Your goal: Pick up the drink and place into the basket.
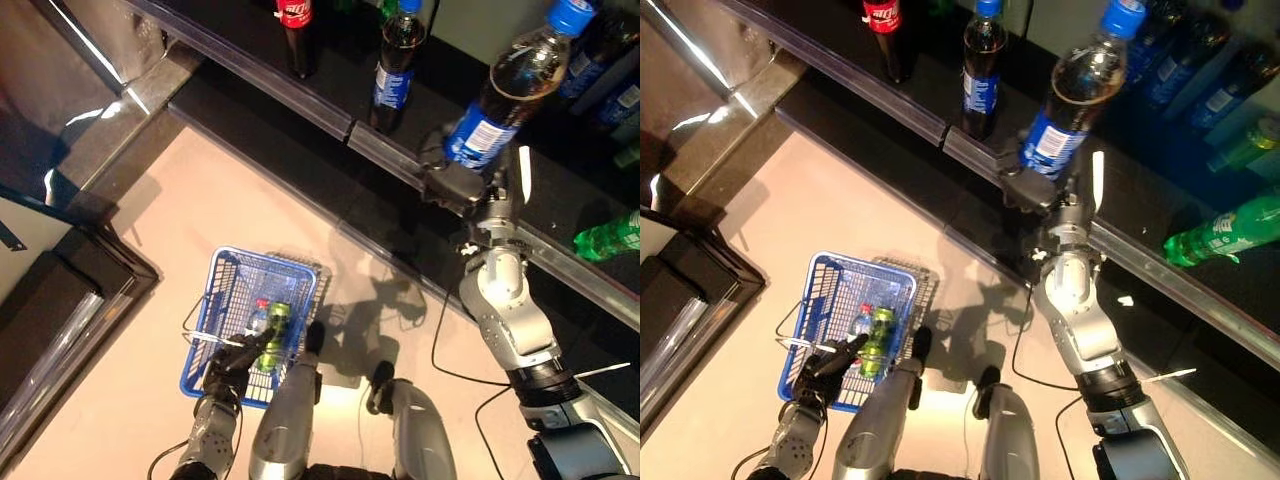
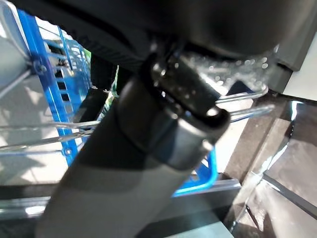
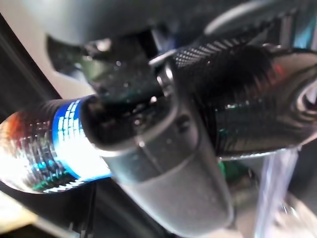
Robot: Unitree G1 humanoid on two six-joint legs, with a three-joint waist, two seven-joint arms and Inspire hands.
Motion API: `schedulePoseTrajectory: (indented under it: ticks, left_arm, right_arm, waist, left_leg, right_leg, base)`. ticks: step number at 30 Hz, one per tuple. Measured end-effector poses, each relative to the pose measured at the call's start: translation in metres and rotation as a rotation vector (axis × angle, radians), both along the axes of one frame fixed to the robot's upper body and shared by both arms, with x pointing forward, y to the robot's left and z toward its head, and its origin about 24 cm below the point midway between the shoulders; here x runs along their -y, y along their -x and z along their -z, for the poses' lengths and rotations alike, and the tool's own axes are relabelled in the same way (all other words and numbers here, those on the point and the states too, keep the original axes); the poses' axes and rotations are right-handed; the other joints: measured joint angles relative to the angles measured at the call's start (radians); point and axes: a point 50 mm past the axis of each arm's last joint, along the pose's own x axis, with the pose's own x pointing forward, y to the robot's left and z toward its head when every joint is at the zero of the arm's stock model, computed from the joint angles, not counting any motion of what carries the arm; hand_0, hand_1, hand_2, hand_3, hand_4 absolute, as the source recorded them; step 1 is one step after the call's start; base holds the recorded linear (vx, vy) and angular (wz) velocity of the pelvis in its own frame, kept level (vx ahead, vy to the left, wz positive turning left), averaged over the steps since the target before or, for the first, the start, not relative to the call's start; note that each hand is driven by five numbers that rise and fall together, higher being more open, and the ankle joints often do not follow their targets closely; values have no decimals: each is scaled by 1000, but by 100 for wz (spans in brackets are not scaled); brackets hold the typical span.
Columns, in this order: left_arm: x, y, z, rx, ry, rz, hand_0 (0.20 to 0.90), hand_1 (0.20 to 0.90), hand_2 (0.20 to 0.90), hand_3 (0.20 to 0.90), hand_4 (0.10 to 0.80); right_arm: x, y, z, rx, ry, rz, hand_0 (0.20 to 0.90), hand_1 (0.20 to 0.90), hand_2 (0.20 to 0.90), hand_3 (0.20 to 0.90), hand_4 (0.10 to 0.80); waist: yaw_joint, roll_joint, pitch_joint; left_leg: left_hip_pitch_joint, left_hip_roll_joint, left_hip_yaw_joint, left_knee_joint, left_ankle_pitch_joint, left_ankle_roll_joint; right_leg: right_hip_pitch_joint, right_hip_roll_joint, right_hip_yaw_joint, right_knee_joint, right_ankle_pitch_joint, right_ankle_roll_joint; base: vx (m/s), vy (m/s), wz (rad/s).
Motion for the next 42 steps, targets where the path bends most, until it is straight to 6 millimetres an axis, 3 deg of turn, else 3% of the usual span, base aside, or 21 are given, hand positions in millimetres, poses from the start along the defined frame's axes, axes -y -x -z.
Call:
schedulePoseTrajectory:
  ticks: [8, 15, 21, 28, 38, 42]
  left_arm:
    - [19, 0, -22, 105, 57, 109, 300, 300, 300, 200, 100]
    - [30, -4, -44, 169, 55, 247, 300, 300, 300, 200, 100]
    - [37, -11, -70, 239, 39, 368, 300, 300, 300, 200, 100]
    - [37, -12, -82, 266, 66, 432, 300, 300, 300, 200, 100]
    - [35, -13, -93, 283, 67, 534, 300, 300, 300, 200, 100]
    - [35, -14, -97, 300, 67, 567, 300, 300, 300, 200, 100]
  right_arm:
    - [-43, 9, 35, -152, 86, -229, 300, 300, 300, 200, 100]
    - [-64, 16, 48, -207, 99, -317, 300, 300, 300, 200, 100]
    - [-69, 15, 50, -227, 62, -279, 300, 300, 300, 200, 100]
    - [-71, 10, 59, -286, 12, -230, 300, 300, 300, 200, 100]
    - [-86, 13, 116, -502, 80, -233, 300, 300, 300, 200, 100]
    - [-85, 15, 130, -548, 114, -240, 300, 300, 300, 200, 100]
  waist:
    - [39, 0, -1]
    - [87, 1, -1]
    - [132, 2, -2]
    - [184, 2, -2]
    - [210, 2, -2]
    - [220, 2, -2]
  left_leg:
    - [57, 3, -40, -45, 8, -12]
    - [68, 2, -80, -75, 18, -22]
    - [73, -11, -142, -88, 30, -29]
    - [78, -22, -185, -87, 26, -34]
    - [78, -33, -210, -88, 24, -31]
    - [77, -33, -214, -88, 24, -31]
  right_leg:
    - [84, 20, -17, -49, -3, -1]
    - [116, 17, -58, -70, -20, -6]
    - [154, 15, -114, -92, -39, -9]
    - [180, 10, -145, -98, -56, -7]
    - [193, 2, -164, -102, -61, 0]
    - [193, 2, -166, -102, -62, -1]
  base:
    - [-29, -29, 16]
    - [-42, -23, 25]
    - [-2, -41, 30]
    - [2, -40, 20]
    - [-1, -13, 7]
    - [0, 0, 0]
